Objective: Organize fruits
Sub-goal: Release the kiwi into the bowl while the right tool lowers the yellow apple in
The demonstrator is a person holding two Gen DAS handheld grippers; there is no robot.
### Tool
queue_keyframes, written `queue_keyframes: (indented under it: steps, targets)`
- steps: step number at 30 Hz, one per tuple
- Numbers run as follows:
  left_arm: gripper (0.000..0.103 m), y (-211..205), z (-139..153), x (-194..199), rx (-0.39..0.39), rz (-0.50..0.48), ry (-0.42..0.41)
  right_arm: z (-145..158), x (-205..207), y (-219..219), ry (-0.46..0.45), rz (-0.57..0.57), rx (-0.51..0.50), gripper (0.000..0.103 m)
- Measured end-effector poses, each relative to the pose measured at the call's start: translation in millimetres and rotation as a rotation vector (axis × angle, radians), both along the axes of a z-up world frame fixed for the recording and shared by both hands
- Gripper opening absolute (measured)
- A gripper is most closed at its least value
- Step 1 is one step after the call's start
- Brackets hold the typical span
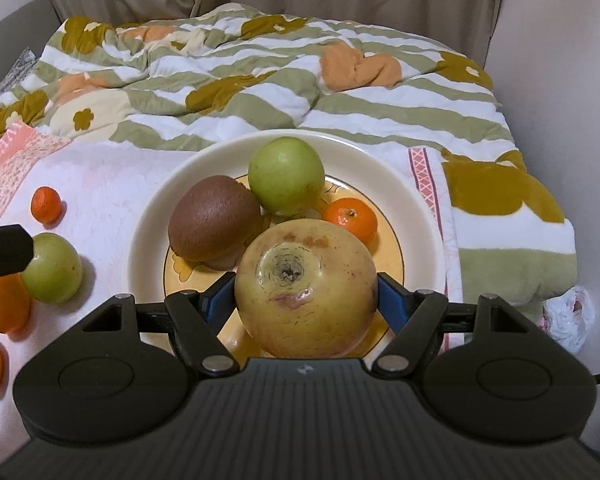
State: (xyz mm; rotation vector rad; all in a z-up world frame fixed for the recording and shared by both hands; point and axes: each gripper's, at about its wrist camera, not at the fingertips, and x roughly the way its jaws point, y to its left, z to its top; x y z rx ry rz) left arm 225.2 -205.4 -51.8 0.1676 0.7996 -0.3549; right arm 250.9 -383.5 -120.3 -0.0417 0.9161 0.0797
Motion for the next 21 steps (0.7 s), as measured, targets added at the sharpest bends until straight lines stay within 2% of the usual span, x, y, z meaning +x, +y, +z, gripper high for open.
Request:
queue_keyframes:
  steps: [3, 5, 8, 14, 21]
  targets:
    - [0.099, 2, 1, -3, -0.006, 0.004, 0.002, -1, -2, -1, 0.004, -0.01, -0.003, 0.091]
    - [0.099, 3, 3, -6, -0.011, 0.007, 0.002, 6, -6, -1, -0.044, -0.008, -0.013, 0.103]
    - [0.099, 4, 6, -11, -0.02, 0.012, -0.001, 16, -12, -3, -0.09, -0.017, -0.034, 0.103]
    - [0.099, 3, 16, -25, -0.048, 0.028, -0.017, 38, -29, -11, -0.116, -0.031, -0.033, 0.103]
    - [0.099, 6, 41, -62, -0.079, 0.055, -0.074, 84, -69, -20, -0.174, -0.045, -0.01, 0.103]
